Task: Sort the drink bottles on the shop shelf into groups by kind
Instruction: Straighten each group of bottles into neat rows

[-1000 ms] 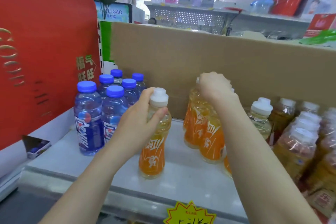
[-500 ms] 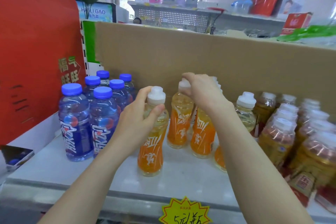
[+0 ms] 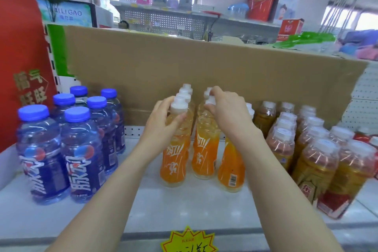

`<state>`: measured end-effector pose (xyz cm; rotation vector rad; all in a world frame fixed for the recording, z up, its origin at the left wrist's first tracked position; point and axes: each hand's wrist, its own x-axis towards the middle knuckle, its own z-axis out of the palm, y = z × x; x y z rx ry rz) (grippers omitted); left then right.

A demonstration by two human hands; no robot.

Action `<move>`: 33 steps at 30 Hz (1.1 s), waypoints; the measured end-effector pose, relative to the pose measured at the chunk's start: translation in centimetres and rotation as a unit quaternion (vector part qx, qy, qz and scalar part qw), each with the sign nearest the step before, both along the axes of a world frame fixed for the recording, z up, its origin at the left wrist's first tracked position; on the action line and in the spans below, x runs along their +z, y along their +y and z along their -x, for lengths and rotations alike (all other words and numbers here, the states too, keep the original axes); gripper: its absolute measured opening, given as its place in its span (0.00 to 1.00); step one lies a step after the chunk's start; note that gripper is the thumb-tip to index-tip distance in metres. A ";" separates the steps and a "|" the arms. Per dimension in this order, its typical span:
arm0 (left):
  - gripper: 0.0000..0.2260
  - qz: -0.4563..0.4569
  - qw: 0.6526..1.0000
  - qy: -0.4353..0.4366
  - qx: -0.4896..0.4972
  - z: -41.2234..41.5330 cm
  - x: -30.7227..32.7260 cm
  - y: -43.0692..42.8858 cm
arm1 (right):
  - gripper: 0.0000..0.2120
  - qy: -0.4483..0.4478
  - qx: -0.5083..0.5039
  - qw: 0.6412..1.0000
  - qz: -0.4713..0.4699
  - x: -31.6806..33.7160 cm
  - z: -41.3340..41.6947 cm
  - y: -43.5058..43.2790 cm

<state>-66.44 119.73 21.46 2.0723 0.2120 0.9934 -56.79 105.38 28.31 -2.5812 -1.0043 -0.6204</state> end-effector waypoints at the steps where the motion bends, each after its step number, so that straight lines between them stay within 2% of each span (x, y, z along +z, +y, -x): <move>1: 0.17 0.001 1.000 -0.008 0.002 -0.1 -0.1 0.0 | 0.16 0.015 0.002 1.000 0.003 0.1 0.0 0.0; 4: 0.18 0.001 1.000 -0.020 0.016 -0.4 -0.2 -0.5 | 0.16 0.070 0.017 0.997 -0.003 0.5 0.1 -0.1; 7: 0.20 -0.007 1.000 -0.024 0.016 -1.1 -0.2 -1.1 | 0.17 0.076 0.009 0.997 0.000 0.5 -0.1 0.2; 9: 0.22 -0.001 1.000 -0.023 0.005 -1.4 -0.2 -1.4 | 0.18 0.011 0.020 0.999 -0.023 -0.1 0.0 -0.1; 11: 0.23 0.007 1.000 -0.020 0.003 -1.5 -0.4 -1.4 | 0.18 -0.085 0.026 0.990 -0.109 -0.7 0.3 -1.5; 13: 0.24 0.007 1.000 -0.014 0.005 -1.5 -0.7 -1.2 | 0.18 -0.141 -0.036 0.975 -0.166 -1.6 0.0 -3.5; 15: 0.25 -0.002 1.000 -0.009 0.016 -1.4 -0.8 -1.0 | 0.23 -0.084 -0.107 0.980 -0.146 -2.7 -0.6 -5.2; 18: 0.25 -0.011 1.000 -0.002 0.028 -1.3 -0.7 -1.0 | 0.23 0.039 -0.084 0.984 -0.151 -3.4 -1.1 -6.0; 22: 0.25 -0.009 1.000 0.008 0.028 -1.5 -0.6 -1.2 | 0.24 0.015 -0.078 0.983 -0.165 -3.4 0.0 -6.0; 25: 0.25 -0.003 1.000 0.007 0.029 -1.6 -0.7 -1.1 | 0.29 0.048 -0.041 0.985 -0.162 -3.1 1.1 -5.8; 29: 0.25 0.001 1.000 0.011 0.026 -1.5 -0.7 -0.9 | 0.16 0.148 0.047 0.979 -0.130 -1.5 2.1 -6.4; 31: 0.25 -0.004 1.000 0.013 0.027 -1.4 -0.6 -1.0 | 0.13 0.138 0.051 0.977 -0.156 -1.6 2.4 -6.0; 33: 0.24 -0.014 0.999 0.014 0.034 -1.1 -0.3 -1.1 | 0.16 0.112 0.050 0.974 -0.192 -2.2 2.7 -4.7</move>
